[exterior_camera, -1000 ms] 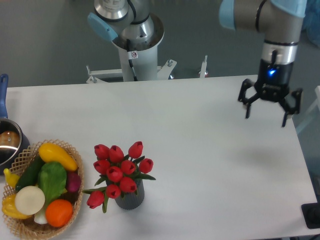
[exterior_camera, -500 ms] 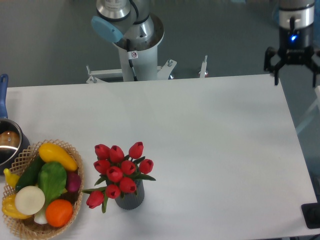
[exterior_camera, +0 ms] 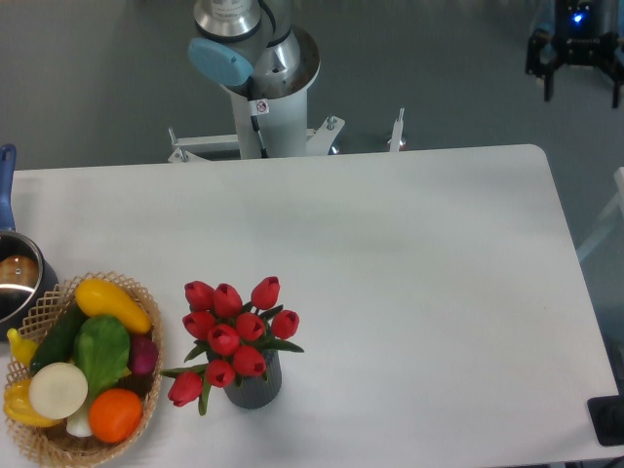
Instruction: Insert the flowers into the vase
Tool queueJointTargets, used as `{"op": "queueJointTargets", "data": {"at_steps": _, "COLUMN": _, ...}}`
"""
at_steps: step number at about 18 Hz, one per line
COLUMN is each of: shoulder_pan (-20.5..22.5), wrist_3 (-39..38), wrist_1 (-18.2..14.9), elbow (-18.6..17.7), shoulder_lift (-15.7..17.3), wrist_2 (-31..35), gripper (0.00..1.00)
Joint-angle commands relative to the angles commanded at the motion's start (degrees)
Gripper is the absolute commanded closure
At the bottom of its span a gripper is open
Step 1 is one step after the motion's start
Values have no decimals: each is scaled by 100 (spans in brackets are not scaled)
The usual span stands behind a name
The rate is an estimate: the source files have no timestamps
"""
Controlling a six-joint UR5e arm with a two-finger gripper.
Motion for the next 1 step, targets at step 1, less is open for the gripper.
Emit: {"op": "queueJointTargets", "data": {"at_steps": 1, "shoulder_pan": 0, "wrist_3": 0, "wrist_1": 0, "elbow": 0, "shoulder_lift": 0, "wrist_2": -9, "gripper": 0}}
